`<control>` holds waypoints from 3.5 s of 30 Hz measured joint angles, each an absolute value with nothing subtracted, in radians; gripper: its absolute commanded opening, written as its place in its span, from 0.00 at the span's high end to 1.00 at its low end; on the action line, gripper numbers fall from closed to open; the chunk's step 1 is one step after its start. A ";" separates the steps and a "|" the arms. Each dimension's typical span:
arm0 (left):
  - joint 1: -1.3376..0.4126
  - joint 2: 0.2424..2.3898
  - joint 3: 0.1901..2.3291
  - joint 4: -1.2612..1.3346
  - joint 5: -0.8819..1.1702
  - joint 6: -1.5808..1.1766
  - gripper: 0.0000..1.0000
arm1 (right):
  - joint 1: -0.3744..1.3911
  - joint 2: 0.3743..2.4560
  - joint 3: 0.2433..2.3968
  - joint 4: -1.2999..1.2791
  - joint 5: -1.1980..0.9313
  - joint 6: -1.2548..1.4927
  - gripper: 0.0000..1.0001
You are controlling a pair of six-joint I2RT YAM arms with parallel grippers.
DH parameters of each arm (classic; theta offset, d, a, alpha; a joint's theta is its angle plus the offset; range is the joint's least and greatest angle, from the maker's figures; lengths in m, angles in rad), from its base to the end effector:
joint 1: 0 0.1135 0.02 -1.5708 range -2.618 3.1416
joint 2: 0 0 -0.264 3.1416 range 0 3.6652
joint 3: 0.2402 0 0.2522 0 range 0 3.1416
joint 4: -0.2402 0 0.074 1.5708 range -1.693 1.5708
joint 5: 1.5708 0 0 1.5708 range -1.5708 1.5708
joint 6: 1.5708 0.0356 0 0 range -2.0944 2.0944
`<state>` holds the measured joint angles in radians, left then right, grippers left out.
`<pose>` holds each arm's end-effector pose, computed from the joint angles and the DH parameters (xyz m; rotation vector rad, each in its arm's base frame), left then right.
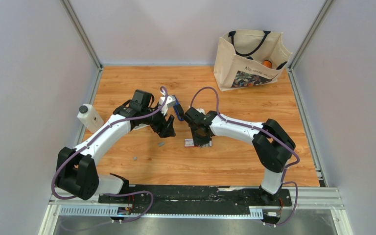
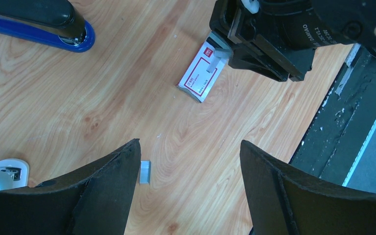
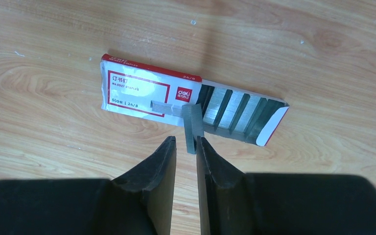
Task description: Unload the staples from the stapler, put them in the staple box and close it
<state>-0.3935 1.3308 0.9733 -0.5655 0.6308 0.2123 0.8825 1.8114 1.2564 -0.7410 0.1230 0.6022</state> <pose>0.2411 -0.1228 0.2585 0.9761 2.2334 -0.8609 0.2272 0.2694 0.1866 -0.3745 2.8289 0.1372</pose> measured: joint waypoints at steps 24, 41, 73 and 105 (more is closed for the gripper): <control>-0.393 1.319 0.973 -0.567 0.627 0.216 0.18 | 0.903 1.798 1.229 -0.737 0.173 0.578 0.73; -0.393 1.318 0.973 -0.582 0.626 0.227 0.18 | 0.916 1.796 1.218 -0.714 0.180 0.572 0.92; -0.393 1.294 0.973 -0.595 0.623 0.230 0.18 | 1.001 1.764 1.269 -0.869 0.417 0.522 0.94; -0.393 1.294 0.974 -0.625 0.604 0.249 0.18 | 0.828 1.890 1.196 -0.930 0.644 0.491 0.57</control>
